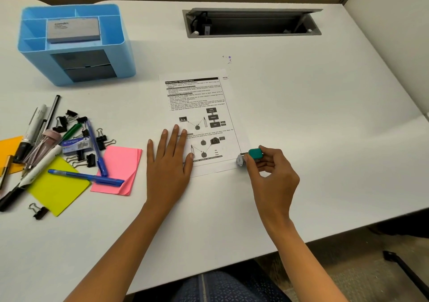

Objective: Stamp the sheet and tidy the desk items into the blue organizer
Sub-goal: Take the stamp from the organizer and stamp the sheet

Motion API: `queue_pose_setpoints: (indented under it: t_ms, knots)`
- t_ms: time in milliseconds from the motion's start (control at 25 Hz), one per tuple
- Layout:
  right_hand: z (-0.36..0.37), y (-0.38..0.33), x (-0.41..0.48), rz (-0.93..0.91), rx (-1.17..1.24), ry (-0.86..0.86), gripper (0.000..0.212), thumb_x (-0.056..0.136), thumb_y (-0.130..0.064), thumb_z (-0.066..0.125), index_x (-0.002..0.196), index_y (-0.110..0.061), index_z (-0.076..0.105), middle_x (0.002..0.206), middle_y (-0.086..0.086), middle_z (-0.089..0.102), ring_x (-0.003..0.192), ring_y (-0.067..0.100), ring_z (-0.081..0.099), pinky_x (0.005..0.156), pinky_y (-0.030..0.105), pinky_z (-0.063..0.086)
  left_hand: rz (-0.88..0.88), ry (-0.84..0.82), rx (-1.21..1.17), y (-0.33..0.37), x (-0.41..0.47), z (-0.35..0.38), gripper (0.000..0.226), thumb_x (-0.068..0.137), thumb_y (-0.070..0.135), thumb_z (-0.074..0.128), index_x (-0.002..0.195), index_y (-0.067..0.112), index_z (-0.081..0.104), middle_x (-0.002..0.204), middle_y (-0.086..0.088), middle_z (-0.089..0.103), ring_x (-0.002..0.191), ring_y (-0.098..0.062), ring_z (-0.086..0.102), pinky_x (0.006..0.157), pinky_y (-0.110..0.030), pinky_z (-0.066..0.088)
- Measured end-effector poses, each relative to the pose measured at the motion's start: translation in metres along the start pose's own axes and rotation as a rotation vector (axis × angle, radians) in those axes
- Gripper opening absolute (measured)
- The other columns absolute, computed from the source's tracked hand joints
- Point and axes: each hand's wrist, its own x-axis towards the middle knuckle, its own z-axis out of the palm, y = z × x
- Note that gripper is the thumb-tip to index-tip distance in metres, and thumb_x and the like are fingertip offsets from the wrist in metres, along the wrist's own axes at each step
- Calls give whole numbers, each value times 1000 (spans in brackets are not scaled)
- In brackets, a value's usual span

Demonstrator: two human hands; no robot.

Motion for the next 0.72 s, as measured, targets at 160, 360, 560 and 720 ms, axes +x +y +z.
queue_pose_setpoints:
  t_ms: [160, 360, 560, 720]
  knots:
    - [-1, 5, 0, -20, -15, -20, 30, 79, -21, 76, 102, -9, 62, 85, 0, 65, 69, 11, 61, 66, 10, 49, 1, -2, 5, 0, 0, 0, 55, 96, 38, 29, 149, 22, 21, 157, 3, 17, 145, -18, 13, 117, -48, 8]
    - [-2, 6, 5, -53, -27, -79, 22, 81, -17, 74, 98, -9, 61, 81, 1, 62, 69, 13, 59, 65, 15, 49, 1, -8, 0, 0, 0, 0, 56, 96, 38, 28, 149, 22, 22, 157, 3, 17, 145, -19, 13, 117, -49, 8]
    - [1, 6, 17, -54, -25, -133, 18, 81, -13, 74, 92, -9, 59, 82, 2, 61, 68, 11, 57, 63, 17, 48, 0, -6, 16, 0, 0, 1, 56, 96, 39, 26, 149, 22, 21, 157, 3, 17, 145, -19, 13, 117, -48, 8]
    - [4, 5, 23, -47, -48, -149, 19, 81, -14, 74, 84, -11, 55, 79, 1, 59, 66, 9, 54, 60, 20, 46, 2, -3, 15, 1, 0, 1, 56, 96, 38, 26, 149, 21, 21, 157, 2, 17, 145, -19, 14, 117, -49, 10]
